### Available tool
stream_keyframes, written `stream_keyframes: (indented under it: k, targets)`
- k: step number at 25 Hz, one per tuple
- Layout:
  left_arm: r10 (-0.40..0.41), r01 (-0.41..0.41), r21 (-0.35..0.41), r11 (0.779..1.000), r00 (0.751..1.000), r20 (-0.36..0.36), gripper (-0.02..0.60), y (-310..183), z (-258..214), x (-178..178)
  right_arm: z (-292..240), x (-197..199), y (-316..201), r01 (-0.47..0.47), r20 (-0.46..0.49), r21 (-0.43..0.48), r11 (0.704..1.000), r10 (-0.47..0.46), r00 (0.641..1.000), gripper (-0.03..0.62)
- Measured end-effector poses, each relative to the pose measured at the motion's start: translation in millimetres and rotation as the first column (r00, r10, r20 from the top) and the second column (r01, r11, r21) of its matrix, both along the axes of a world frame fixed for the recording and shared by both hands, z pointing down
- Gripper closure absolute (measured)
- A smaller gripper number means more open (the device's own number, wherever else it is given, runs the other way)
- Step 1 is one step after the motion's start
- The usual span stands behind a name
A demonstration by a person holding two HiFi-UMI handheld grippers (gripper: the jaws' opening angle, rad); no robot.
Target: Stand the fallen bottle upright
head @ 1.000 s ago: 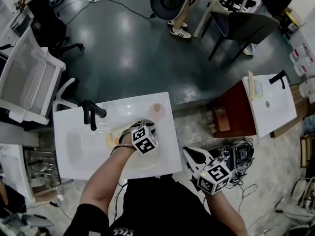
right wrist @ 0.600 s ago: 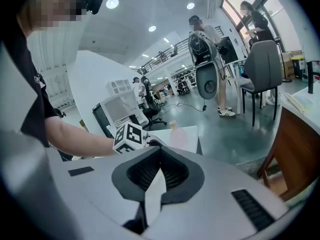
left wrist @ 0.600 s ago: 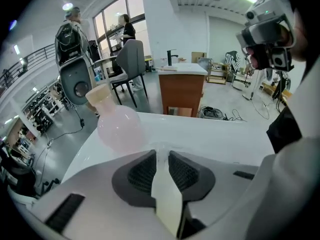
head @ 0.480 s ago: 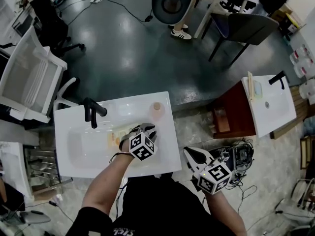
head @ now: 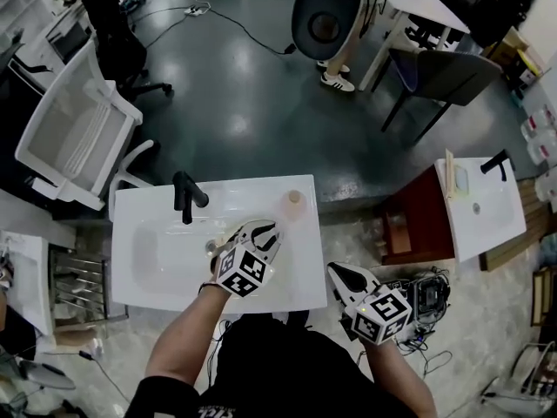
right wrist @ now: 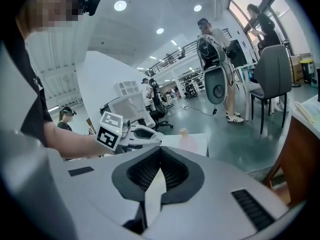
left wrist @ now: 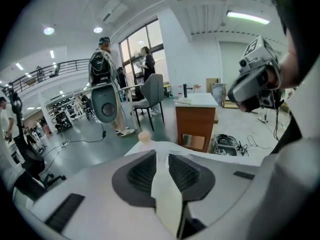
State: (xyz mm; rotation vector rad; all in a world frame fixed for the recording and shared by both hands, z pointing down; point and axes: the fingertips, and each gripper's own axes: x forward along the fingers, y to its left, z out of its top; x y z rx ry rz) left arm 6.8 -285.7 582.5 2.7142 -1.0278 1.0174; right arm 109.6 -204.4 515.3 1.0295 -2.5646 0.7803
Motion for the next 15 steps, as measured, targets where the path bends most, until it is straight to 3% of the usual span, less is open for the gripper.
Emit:
stream_keyframes:
  k: [7,15]
  targets:
    - [-0.117,0.126,0.065,0.990,0.985,-0.124,0.493,3,-37,-46,-18,-39,-16,0.056,0.004,0.046,0.997,-0.056,0.998,0.580]
    - [-0.240,0.255,0.073,0.964,0.956,-0.169,0.492,15,-44,-103,-21,-79,-21,0.136,-0.008,0.050,0.989,-0.136,0.991,0.580]
